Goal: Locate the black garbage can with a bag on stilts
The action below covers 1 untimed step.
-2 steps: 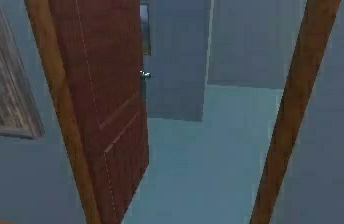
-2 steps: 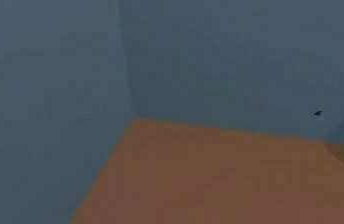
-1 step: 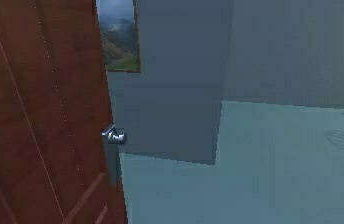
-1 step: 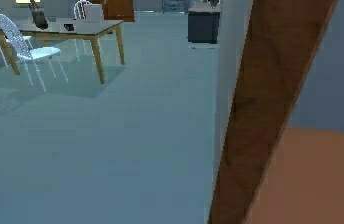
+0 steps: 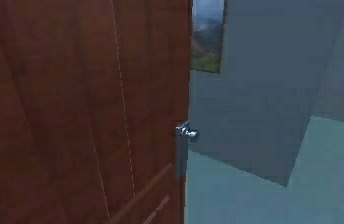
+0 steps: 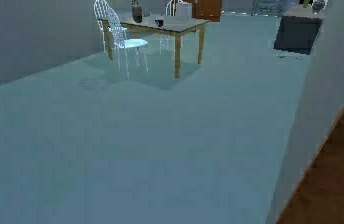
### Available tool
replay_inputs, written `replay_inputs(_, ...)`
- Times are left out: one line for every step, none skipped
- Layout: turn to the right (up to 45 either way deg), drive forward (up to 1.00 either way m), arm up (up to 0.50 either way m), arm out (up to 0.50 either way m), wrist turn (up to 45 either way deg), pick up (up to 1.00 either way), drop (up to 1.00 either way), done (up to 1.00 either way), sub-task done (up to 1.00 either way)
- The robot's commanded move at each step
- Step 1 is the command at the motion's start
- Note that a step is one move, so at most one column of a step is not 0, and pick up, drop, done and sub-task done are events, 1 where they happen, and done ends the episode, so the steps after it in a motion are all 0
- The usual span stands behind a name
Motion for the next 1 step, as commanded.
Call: replay_inputs(0.0,0.1,0.0,0.0,0.0,0.0,0.0,0.0,0.0)
